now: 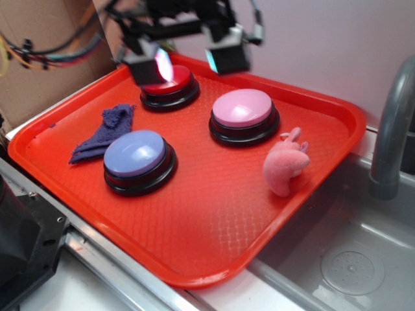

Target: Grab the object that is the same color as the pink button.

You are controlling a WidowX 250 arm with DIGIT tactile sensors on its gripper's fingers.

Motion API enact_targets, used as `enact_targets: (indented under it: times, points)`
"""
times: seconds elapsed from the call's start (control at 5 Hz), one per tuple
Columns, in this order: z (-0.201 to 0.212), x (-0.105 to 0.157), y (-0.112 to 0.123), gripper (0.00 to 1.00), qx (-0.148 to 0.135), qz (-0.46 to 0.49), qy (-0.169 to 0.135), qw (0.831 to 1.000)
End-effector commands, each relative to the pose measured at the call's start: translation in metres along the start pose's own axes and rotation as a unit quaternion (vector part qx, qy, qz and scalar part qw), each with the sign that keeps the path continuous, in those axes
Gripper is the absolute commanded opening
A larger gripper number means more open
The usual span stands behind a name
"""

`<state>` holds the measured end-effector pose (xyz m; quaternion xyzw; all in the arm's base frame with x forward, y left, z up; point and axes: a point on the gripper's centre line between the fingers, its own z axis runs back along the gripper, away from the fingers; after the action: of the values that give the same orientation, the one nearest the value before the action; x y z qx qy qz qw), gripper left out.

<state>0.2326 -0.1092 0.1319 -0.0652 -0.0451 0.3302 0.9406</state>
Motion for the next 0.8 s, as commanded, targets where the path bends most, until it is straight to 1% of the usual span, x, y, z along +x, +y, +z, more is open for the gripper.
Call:
enact_targets:
  times: [0.0, 0.2, 0.4, 0.6]
  points:
    - [-0.047, 0.000, -0.039, 1.00, -0.035, 0.004, 0.017, 0.999]
    - [-0.076, -0.005, -0.051, 1.00, -0.029, 0.003, 0.027, 0.999]
    - [-0.092, -0.004, -0.056, 1.00, -0.031, 0.008, 0.023, 0.999]
    - [-0.104, 0.000, -0.058, 1.00, -0.033, 0.007, 0.031, 0.999]
